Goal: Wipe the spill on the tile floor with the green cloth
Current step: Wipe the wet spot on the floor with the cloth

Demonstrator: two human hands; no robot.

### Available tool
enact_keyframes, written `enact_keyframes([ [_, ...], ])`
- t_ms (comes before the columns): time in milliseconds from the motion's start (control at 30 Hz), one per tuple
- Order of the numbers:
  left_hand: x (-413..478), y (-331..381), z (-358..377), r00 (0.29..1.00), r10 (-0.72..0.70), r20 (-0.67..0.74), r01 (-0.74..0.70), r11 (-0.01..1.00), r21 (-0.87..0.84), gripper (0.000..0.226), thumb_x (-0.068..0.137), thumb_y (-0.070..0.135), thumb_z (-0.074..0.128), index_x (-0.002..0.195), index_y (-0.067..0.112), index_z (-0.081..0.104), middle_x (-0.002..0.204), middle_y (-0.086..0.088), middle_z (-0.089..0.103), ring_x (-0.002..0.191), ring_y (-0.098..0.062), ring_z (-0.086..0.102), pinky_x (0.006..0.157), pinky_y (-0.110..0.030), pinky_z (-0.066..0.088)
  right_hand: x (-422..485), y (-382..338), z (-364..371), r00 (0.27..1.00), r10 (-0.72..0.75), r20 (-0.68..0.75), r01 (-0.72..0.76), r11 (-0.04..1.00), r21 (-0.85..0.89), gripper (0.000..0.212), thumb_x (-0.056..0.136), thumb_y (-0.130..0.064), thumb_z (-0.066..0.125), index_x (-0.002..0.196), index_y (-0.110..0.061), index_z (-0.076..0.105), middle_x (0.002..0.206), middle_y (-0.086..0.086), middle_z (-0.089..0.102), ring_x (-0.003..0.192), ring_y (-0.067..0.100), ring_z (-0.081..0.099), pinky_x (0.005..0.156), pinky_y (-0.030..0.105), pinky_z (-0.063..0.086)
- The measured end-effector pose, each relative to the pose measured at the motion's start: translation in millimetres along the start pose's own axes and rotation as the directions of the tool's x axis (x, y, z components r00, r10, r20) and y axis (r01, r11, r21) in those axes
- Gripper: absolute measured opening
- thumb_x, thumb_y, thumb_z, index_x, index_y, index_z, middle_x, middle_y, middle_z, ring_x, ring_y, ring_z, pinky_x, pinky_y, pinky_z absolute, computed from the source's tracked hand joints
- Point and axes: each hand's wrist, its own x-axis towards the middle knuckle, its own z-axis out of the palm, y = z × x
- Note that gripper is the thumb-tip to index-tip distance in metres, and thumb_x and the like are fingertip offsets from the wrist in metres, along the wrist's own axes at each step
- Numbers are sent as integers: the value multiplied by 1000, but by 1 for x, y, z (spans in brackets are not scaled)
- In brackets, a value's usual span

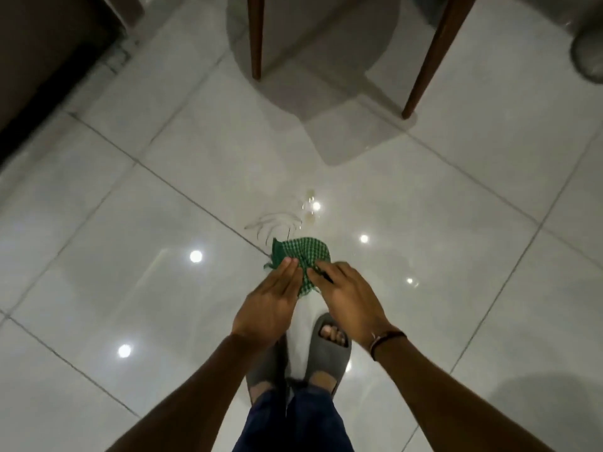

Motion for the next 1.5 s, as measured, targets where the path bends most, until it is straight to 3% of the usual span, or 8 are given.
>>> enact_keyframes([
  [233,28,-40,177,991,-82,-108,73,994,-85,68,100,22,73,158,-8,53,167,-28,52,158,-40,51,124,-54,53,50,22,161,990,30,-138,-28,999,16,52,84,9,78,134,-4,75,147,22,67,126,43,69,103,48,63],
  [333,33,-60,248,966,-135,218,160,982,-102,97,107,69,34,178,8,6,188,-17,-3,176,-33,0,143,-56,15,63,35,226,990,98,103,-96,995,-23,54,109,-20,59,162,-14,49,178,20,24,166,38,25,135,46,31],
  [400,24,-71,289,953,-162,255,194,975,-104,101,104,77,23,178,14,-4,188,-11,-13,176,-29,-10,143,-57,6,66,36,266,981,110,157,-107,994,-31,62,114,-39,48,169,-15,34,182,19,8,170,35,7,139,46,17],
  [667,27,-121,370,851,-509,-126,481,854,-201,74,116,46,23,177,7,9,188,-14,2,176,-30,1,143,-55,11,161,39,349,993,108,-38,-112,987,-113,86,110,-65,32,174,-14,6,182,20,-2,169,42,-2,139,58,7],
  [900,40,-152,413,824,-541,-168,509,838,-197,79,114,48,24,178,7,3,189,-15,-3,176,-30,-2,144,-54,9,153,64,402,994,-8,-112,-14,982,-190,84,109,-69,15,174,-16,9,183,16,4,169,39,4,135,63,15],
  [1133,41,-163,427,812,-537,-228,495,841,-219,80,113,52,18,178,8,-1,189,-13,-6,176,-26,-7,144,-48,1,217,99,368,859,427,-280,-462,884,-67,86,108,-69,19,173,-13,14,181,23,11,166,47,12,133,68,18],
  [1333,39,-170,437,784,-574,-236,527,816,-238,81,112,50,22,177,7,1,189,-14,-5,177,-27,-5,144,-50,5,194,72,405,992,4,-125,-33,974,-226,86,105,-76,27,174,-26,15,183,14,8,169,39,8,132,73,11],
  [1500,45,-158,430,764,-584,-273,523,809,-267,81,112,48,26,177,5,4,188,-15,-3,177,-30,-3,144,-52,7,183,128,370,867,436,-243,-471,875,-110,85,105,-72,24,174,-23,15,183,16,8,168,43,11,131,74,14],
])
